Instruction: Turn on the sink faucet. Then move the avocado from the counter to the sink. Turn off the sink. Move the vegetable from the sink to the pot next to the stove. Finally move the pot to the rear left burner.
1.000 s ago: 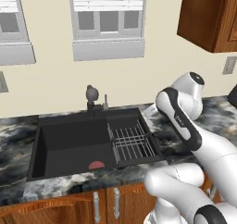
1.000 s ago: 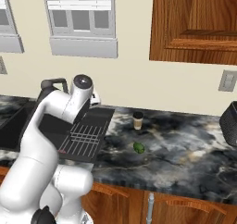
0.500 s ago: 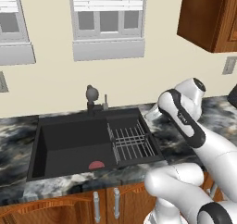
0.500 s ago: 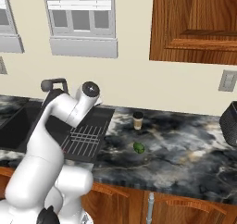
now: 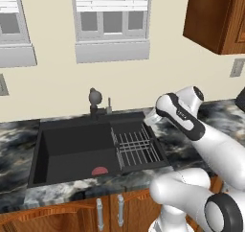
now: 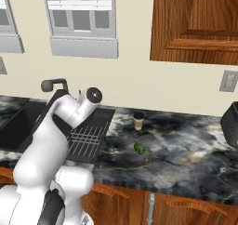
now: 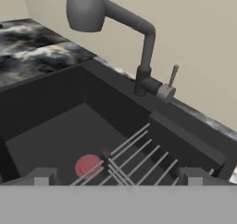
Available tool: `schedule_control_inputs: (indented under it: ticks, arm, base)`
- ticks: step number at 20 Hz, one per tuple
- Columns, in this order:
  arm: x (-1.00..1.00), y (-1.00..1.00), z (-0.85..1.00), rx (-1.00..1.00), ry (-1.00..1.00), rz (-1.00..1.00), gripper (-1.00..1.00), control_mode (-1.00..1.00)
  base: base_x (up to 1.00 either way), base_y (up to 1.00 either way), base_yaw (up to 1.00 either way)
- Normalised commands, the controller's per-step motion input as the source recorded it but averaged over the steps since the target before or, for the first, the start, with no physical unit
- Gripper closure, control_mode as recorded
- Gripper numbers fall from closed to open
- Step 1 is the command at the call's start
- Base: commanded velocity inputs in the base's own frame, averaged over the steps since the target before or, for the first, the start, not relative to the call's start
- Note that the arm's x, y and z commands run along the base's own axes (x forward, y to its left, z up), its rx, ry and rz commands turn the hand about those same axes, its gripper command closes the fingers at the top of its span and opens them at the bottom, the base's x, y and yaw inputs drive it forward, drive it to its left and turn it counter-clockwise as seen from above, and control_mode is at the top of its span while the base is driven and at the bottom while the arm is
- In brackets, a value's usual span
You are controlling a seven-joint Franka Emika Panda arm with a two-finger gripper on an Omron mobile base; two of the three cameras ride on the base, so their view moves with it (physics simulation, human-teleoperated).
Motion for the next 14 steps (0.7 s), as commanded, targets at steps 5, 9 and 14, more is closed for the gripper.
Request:
schedule_control_inputs:
  ticks: [5,9,14]
  arm:
    - [0.43,0.01,-0.1,0.07,-0.1,0.09,-1.0,-1.0]
    - [0.17,0.0,-0.07,0.02,-0.03,0.14,-1.0,-1.0]
    - [0.27,0.09,-0.09,0.0,-0.01,0.1,-1.0,-1.0]
  base:
    - [0.0,0.0,0.0]
    - [0.0,0.0,0.0]
    - [0.0,0.0,0.0]
